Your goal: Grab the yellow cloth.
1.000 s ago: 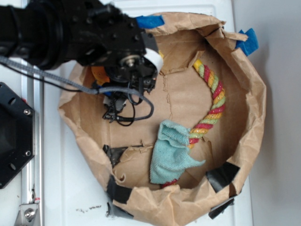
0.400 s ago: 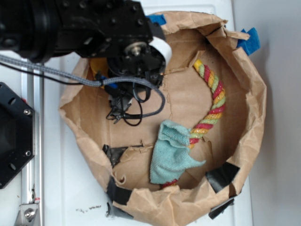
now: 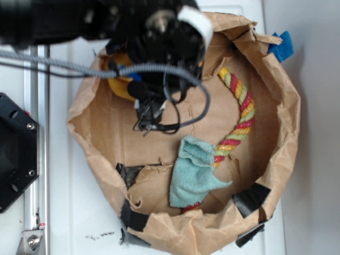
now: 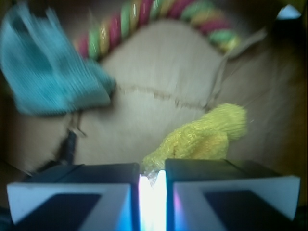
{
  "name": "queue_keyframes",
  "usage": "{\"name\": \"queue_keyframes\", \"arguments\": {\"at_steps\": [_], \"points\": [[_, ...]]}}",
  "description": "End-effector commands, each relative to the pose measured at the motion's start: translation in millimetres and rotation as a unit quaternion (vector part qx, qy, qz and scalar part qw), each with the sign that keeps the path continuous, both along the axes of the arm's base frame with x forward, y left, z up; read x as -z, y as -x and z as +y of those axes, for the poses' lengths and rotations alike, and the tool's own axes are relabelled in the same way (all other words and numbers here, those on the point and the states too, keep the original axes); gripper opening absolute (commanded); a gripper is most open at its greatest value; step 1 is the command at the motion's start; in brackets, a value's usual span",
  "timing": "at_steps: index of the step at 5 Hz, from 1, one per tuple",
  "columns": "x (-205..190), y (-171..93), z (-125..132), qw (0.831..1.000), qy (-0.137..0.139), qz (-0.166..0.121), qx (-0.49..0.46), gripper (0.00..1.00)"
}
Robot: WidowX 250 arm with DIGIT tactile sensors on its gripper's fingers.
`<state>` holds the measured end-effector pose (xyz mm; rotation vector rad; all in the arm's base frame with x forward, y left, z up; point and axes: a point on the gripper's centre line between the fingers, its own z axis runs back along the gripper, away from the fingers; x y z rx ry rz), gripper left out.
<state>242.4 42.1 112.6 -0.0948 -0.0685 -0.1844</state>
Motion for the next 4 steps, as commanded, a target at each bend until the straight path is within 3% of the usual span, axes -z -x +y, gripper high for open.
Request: {"name": "queue_keyframes", "arguments": {"at_steps": [1, 2, 4], "points": [[-55, -6, -21, 0.998, 0.015, -0.055, -0.023, 0.00], [-65, -8, -32, 0.997, 0.018, -0.064, -0.029, 0.00], [-63, -26, -31, 0.997, 0.029, -0.063, -0.035, 0.00]]}}
